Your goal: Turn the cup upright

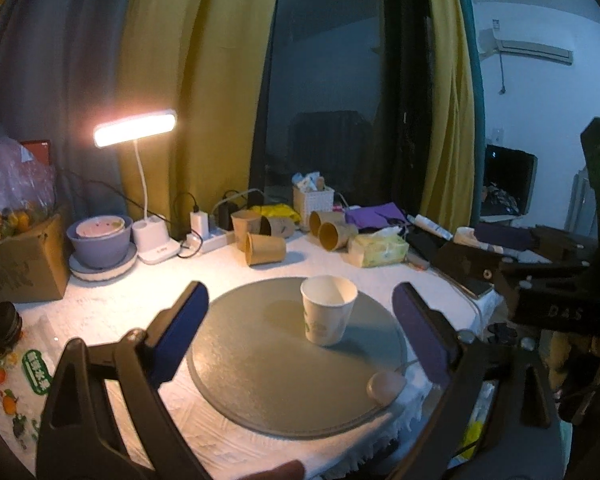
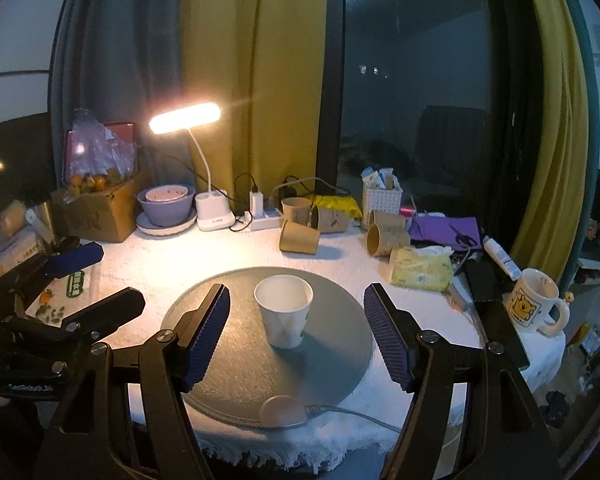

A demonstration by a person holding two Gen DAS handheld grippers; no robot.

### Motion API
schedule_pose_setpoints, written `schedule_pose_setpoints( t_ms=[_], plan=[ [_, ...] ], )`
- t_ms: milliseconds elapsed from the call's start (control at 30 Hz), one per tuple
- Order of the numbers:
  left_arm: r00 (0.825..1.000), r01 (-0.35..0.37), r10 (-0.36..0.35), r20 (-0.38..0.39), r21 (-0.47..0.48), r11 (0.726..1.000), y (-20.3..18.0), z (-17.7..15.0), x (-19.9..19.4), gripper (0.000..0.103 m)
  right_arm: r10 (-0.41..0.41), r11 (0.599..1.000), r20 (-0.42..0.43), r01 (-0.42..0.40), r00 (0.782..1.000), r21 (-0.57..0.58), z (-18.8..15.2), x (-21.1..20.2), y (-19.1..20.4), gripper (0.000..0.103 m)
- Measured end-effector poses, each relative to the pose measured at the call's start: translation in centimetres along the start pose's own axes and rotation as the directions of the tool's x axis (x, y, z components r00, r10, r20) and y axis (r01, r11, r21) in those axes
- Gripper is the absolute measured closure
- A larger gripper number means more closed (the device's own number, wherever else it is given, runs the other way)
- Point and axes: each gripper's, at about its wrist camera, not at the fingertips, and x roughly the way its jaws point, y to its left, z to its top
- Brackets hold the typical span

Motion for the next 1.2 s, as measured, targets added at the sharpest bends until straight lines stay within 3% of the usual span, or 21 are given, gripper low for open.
schedule_pose_setpoints(
  t_ms=[467,1200],
  plan=[
    [0.987,-0.091,0.081,0.135,0.071,0.993,-0.5,0.7,-2.7,0.009,-0.008,1.0,0.063,0.009,0.998,-0.023,1.2,-1.8,0.9,0.03],
    [0.992,-0.063,0.058,0.111,0.041,0.997,-0.8,0.5,-2.4,0.009,-0.005,1.0,0.036,0.005,0.999,-0.011,0.6,-1.0,0.6,0.03]
  ],
)
